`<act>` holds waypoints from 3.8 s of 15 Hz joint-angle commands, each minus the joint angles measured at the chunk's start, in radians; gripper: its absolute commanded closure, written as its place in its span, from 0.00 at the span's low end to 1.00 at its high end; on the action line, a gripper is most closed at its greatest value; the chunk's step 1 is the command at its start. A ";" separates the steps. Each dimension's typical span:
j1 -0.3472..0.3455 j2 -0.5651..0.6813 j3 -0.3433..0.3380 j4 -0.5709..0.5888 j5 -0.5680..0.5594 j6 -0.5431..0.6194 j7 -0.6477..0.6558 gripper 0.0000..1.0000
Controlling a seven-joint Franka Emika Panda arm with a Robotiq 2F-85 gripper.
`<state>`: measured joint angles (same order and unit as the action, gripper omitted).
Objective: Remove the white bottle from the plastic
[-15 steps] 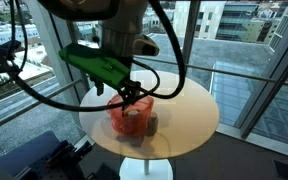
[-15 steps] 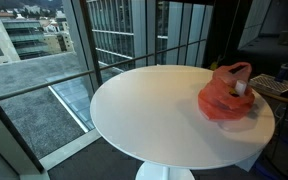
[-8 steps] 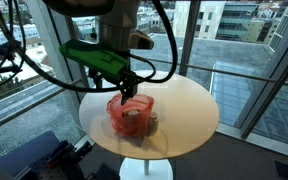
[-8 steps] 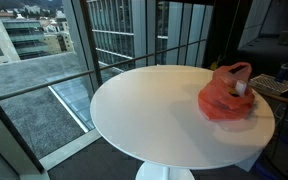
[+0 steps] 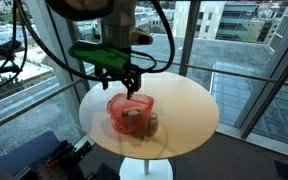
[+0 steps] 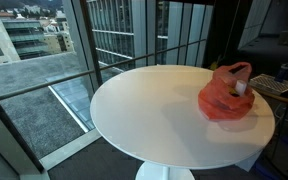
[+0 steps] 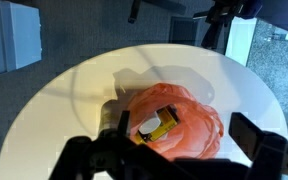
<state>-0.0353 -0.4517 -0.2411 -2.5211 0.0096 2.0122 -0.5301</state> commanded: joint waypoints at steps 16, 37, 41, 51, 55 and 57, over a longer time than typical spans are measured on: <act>0.032 0.202 0.096 -0.062 0.001 0.379 0.043 0.00; 0.039 0.451 0.140 -0.049 0.229 0.630 -0.331 0.00; 0.023 0.468 0.159 -0.035 0.250 0.630 -0.362 0.00; 0.009 0.508 0.192 -0.017 0.246 0.699 -0.366 0.00; -0.005 0.534 0.196 -0.010 0.253 0.722 -0.373 0.00; -0.016 0.549 0.202 -0.003 0.253 0.731 -0.373 0.00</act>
<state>-0.0215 0.0682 -0.0605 -2.5492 0.2459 2.7262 -0.8726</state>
